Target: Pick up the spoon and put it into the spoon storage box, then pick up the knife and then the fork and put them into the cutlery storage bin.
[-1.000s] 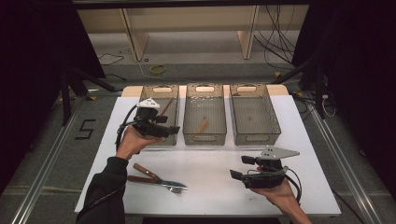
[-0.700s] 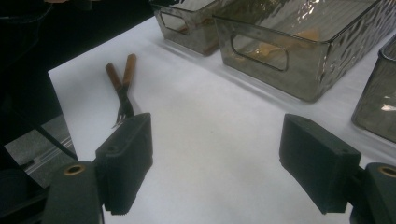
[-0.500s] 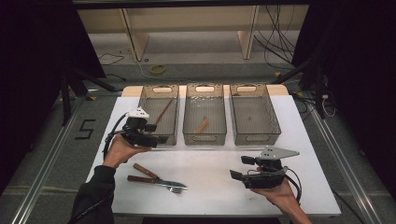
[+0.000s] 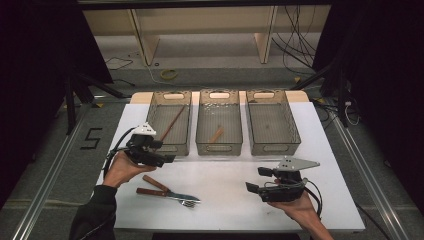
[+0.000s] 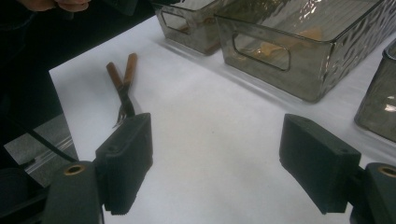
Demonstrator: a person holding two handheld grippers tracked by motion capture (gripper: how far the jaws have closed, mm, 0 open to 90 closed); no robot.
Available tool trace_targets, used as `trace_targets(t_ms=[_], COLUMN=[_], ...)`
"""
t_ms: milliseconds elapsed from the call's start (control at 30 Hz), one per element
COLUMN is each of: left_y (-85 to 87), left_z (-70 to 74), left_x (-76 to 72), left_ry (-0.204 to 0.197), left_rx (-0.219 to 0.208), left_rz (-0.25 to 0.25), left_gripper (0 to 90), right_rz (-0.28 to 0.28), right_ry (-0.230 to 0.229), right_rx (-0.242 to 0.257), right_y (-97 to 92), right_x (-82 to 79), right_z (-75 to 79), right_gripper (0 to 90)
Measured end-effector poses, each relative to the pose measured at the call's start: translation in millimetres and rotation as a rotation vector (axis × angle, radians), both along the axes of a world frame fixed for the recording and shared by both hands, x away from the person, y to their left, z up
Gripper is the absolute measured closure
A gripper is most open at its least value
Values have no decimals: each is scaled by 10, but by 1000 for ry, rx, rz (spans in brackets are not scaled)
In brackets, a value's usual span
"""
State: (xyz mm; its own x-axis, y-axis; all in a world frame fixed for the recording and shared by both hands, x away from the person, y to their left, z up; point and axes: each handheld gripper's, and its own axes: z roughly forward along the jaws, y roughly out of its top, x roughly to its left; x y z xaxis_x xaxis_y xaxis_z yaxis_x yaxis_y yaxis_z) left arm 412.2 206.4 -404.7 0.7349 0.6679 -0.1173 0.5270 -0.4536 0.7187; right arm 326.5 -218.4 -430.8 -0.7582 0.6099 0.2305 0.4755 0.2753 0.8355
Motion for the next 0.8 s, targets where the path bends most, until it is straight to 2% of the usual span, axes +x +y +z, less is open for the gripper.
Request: trace_targets(t_ms=[333,533,600,800], left_y=[5,-1,-1,25], left_z=[-23,-84,-103,-118], left_x=[-116,-184,-206,-258], left_ry=[13,25,16,21], left_rx=[94,145,157,171], left_rz=[-36,-54,-65,-84], left_gripper=[219,224,227,227], right_rz=[-3,0,2,-2], right_ry=[4,6,4,3], right_rx=[-2,-4,-5,-5], right_y=[-4,-1,3,-3], right_x=[-2,-3,-6,-8], right_z=[-3,-6,-8,-2], right_gripper=[266,266,266,266])
